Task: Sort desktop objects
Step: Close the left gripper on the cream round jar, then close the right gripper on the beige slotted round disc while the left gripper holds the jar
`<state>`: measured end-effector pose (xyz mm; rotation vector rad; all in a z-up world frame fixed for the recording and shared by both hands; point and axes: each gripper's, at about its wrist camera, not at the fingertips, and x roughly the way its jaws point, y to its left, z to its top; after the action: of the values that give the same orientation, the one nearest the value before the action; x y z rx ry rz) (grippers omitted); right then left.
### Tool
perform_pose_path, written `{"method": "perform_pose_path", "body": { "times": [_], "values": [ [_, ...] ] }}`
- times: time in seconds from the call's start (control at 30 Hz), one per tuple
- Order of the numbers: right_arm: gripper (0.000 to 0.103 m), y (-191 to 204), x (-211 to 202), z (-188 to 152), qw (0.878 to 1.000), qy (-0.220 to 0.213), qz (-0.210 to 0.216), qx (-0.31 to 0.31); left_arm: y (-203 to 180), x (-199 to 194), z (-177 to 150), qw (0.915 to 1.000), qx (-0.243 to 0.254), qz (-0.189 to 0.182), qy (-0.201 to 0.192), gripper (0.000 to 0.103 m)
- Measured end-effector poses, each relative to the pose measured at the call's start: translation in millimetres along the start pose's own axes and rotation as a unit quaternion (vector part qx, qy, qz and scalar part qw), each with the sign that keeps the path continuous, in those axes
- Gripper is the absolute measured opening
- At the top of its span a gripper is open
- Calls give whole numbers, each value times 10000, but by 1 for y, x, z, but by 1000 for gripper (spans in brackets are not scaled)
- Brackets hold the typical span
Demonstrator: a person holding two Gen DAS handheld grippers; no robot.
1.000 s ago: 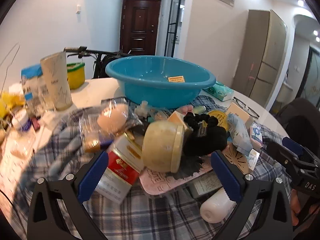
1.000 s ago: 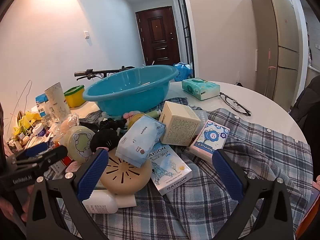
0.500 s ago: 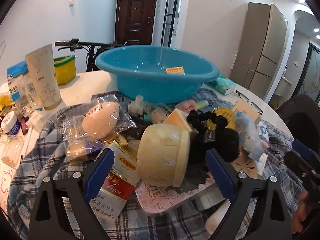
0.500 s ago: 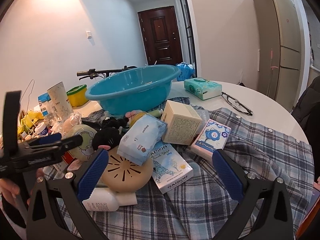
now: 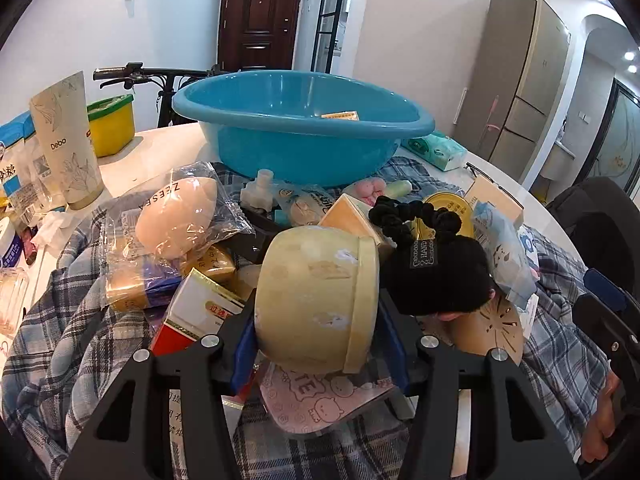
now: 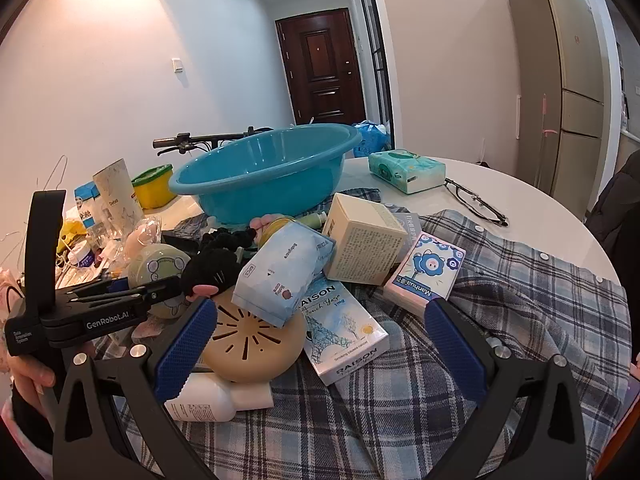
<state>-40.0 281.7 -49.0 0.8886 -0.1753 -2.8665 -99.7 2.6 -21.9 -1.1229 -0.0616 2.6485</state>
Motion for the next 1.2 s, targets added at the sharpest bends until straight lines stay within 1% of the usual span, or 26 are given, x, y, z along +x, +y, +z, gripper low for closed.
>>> {"method": "perform_pose_path", "body": {
  "times": [0.2,0.33,0.4,0.57,0.7,0.83,1.07,1.2],
  "values": [
    [103,-3,1,-1,10000,27,0,42,5,-7,-1,9999,-124,55,-11,54],
    [103,-2,3,-2,9999,92,94,77,3,-21,-7,9990,-74,418,-167,51],
    [103,0,5,-2,9998,129,158,86,2,-31,-10,9983,-98,492,-300,50],
    [103,8,9,-5,9994,233,263,31,4,-48,-17,9984,-312,256,-396,50],
    [103,15,16,-9,9984,388,409,64,2,-60,-22,9977,-339,240,-537,50],
    [103,19,28,-14,9960,638,592,183,-4,-67,-26,9974,-199,271,-634,50],
    [103,26,43,-21,9942,887,586,162,-7,-63,-28,9979,-154,245,-580,50],
    [103,26,44,-22,9947,886,523,92,-9,-61,-29,9981,-141,202,-564,50]
  ]
}}
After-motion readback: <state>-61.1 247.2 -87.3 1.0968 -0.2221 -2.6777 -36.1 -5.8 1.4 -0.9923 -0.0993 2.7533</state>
